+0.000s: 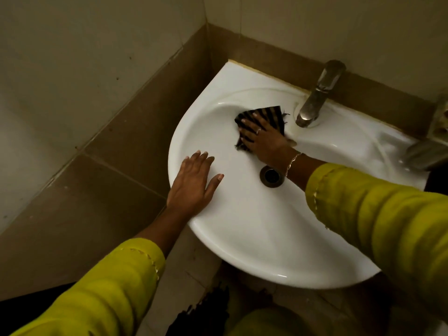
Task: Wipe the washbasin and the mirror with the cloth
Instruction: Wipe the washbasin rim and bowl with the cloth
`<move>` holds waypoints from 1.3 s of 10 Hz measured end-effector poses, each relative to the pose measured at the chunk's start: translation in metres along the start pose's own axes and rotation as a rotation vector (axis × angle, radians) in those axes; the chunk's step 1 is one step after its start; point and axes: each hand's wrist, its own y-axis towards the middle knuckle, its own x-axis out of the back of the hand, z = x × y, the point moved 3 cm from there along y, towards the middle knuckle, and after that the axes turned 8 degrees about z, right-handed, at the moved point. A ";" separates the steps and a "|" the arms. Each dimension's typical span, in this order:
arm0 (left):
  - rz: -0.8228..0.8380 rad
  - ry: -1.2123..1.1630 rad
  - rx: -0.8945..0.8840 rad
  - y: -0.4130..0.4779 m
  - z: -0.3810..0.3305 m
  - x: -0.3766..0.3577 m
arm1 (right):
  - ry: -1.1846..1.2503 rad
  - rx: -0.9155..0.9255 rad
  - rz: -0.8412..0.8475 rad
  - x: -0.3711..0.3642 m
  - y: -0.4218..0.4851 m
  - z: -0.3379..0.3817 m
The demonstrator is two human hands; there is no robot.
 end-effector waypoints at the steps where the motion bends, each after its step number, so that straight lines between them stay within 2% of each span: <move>1: 0.006 -0.002 0.004 0.001 0.000 0.000 | 0.154 -0.043 0.062 -0.028 -0.014 0.003; 2: 0.001 0.002 0.008 0.000 0.001 -0.001 | 0.139 -0.110 0.077 -0.056 -0.031 0.004; 3: 0.006 0.016 0.011 0.001 0.001 -0.001 | 0.130 -0.074 0.144 -0.067 -0.055 0.000; 4: 0.011 0.026 0.006 0.001 0.000 -0.001 | 0.118 0.013 0.020 -0.070 -0.076 0.002; 5: 0.014 0.033 0.007 0.001 0.001 -0.001 | 0.200 0.069 0.089 -0.092 -0.097 0.008; 6: 0.015 0.040 0.007 0.001 0.001 -0.001 | 0.411 0.013 0.193 -0.094 -0.113 0.016; 7: 0.021 0.050 0.005 0.002 0.000 -0.001 | 0.803 -0.030 0.508 -0.096 -0.122 0.027; 8: 0.032 0.060 0.003 0.002 0.000 -0.002 | 0.995 0.005 0.532 -0.088 -0.123 0.042; 9: 0.029 0.061 0.004 0.002 0.000 -0.002 | 1.079 0.115 0.512 -0.082 -0.118 0.066; 10: 0.023 0.052 0.003 0.002 -0.001 -0.001 | 1.333 0.121 0.457 -0.063 -0.113 0.088; 13: -0.025 -0.008 -0.005 0.000 -0.002 0.001 | 1.887 0.010 0.270 -0.026 -0.089 0.120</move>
